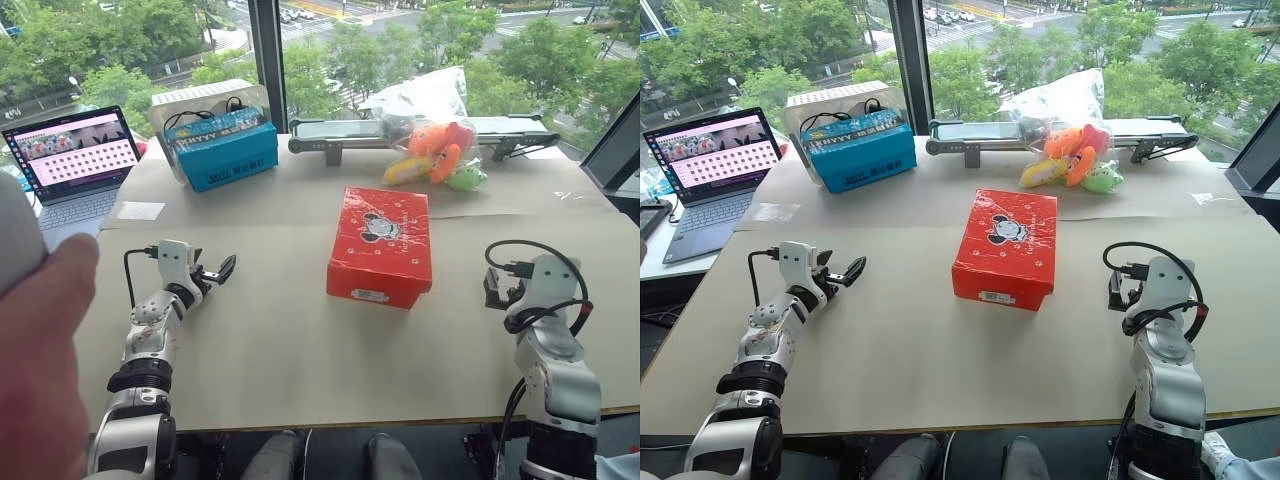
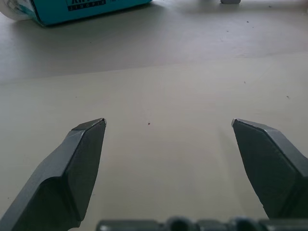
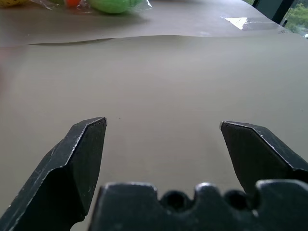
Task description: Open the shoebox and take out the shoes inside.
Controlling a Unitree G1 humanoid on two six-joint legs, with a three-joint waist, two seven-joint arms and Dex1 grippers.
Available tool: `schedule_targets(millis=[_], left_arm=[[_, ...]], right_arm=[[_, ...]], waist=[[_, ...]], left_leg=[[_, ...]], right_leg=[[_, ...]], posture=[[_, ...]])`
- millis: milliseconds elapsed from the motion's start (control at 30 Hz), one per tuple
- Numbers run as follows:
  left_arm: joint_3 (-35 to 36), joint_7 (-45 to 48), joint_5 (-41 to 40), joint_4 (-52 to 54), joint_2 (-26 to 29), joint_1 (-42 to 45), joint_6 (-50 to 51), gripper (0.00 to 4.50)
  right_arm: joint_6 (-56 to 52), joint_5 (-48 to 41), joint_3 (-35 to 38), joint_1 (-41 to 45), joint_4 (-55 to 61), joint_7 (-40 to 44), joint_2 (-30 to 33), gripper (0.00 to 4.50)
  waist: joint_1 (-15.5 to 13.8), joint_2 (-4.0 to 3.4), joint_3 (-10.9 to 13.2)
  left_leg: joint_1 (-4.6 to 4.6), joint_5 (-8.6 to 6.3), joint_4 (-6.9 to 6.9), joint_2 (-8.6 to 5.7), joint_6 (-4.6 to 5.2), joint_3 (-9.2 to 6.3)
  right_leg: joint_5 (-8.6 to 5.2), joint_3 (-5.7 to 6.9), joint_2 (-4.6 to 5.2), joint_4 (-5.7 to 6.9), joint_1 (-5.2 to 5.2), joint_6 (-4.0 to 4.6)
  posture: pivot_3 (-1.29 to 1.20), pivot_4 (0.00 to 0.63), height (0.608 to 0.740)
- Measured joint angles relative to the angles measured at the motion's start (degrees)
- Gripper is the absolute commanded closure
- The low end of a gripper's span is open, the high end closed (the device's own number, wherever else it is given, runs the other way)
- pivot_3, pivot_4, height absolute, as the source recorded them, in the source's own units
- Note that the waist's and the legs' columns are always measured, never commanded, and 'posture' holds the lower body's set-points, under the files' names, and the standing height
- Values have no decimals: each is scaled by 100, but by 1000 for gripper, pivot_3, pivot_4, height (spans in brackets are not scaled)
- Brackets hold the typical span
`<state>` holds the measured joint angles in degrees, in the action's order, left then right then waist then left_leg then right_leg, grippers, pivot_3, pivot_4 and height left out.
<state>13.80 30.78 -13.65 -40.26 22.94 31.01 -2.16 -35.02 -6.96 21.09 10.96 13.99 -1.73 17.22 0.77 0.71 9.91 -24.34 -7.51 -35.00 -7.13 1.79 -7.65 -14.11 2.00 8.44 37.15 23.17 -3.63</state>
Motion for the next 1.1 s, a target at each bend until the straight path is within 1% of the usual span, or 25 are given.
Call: schedule_targets(millis=[267,400,500,600,700,733,767,833,867,1000,1033,1100], left_arm=[[-49,-33,33,-26,-1,0,-7,0],[-110,109,31,-6,28,-16,2,0],[-148,611,-269,665,98,-253,558,0],[-367,1625,-826,2094,716,-505,1477,0],[-437,2395,-1180,3010,1377,-512,2053,0],[-457,2565,-1231,3117,1543,-513,2140,0],[-464,2783,-1273,3182,1697,-519,2222,0],[-566,3307,-1300,3172,2056,-615,2281,0],[-578,3375,-1299,3167,2087,-619,2299,0],[-787,3839,-1291,3164,2240,-607,2340,0],[-846,3941,-1257,3150,2245,-611,2323,0],[-899,4004,-1214,3112,2240,-613,2242,0]], right_arm=[[11,0,-1,4,-74,2,0,25],[12,2,-4,4,-81,3,0,25],[14,2,-10,17,-88,8,3,25],[14,2,-3,64,-97,23,54,25],[-10,-15,-42,100,-96,135,141,25],[-30,-31,-47,100,-96,195,204,25],[-99,-69,-65,98,-73,319,307,25],[-482,-270,-345,-57,277,970,841,25],[-557,-313,-405,-82,354,1091,935,25],[-1226,-829,-1191,-404,1354,2303,1893,25],[-1488,-1107,-1383,-597,1718,2733,2202,25],[-1854,-1491,-1441,-732,2024,3156,2425,25]], waist=[[1,0,0],[0,0,0],[14,0,0],[43,7,5],[45,2,3],[48,-1,2],[44,-12,-3],[47,-21,2],[42,-21,2],[22,-19,3],[10,-14,4],[-1,-4,10]], left_leg=[[1,0,0,0,0,1],[2,0,0,0,0,1],[-1,0,-1,0,0,2],[-6,0,1,6,0,3],[4,-1,7,6,-2,8],[6,-2,8,6,-2,11],[12,-2,10,6,-3,15],[12,-2,15,10,-2,21],[11,-2,14,13,-2,21],[6,-4,16,21,-6,21],[4,-7,16,21,-7,21],[-4,-7,13,21,-7,21]], right_leg=[[0,-1,0,0,0,0],[1,-1,0,1,-1,1],[1,-4,0,0,2,1],[4,-9,-6,2,12,10],[4,-22,-7,0,10,10],[4,-26,-7,1,9,10],[3,-35,-6,1,7,10],[3,-41,-9,1,12,9],[3,-41,-11,1,12,10],[1,-37,-8,-4,13,10],[0,-36,-7,-8,11,10],[1,-37,-2,-13,13,8]], posture=[[0,150,740],[0,150,740],[0,150,740],[0,150,740],[0,150,740],[0,150,740],[0,150,740],[0,150,740],[0,150,740],[0,150,740],[0,150,740],[0,150,740]])
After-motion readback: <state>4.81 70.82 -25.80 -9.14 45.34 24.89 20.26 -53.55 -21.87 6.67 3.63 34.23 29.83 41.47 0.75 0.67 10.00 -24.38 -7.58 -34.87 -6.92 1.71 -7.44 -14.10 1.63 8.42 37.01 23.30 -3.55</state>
